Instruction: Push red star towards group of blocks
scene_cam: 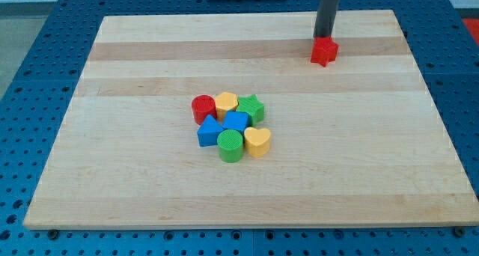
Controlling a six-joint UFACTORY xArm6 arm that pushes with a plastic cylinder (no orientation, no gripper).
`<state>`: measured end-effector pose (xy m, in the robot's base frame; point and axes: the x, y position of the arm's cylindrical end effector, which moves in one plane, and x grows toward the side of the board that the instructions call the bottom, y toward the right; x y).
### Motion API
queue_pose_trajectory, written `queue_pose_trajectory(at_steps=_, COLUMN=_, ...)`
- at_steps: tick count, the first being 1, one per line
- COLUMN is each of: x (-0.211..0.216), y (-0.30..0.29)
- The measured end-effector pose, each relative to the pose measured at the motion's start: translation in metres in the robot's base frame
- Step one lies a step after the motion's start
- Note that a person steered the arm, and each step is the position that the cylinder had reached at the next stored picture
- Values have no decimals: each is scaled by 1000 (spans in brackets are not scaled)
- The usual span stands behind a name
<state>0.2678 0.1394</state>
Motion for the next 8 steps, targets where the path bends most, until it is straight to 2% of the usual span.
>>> queue_pose_trajectory(at_steps=2, x=2, y=34)
queue_pose_trajectory(at_steps=3, x=9, y=0)
queue_pose_trajectory(at_steps=4, x=15, y=-7)
queue_pose_trajectory(at_steps=5, x=56, y=-28)
queue_pose_trajectory(at_steps=7, x=96, y=-47)
queue_pose_trajectory(at_steps=8, x=66, y=-28)
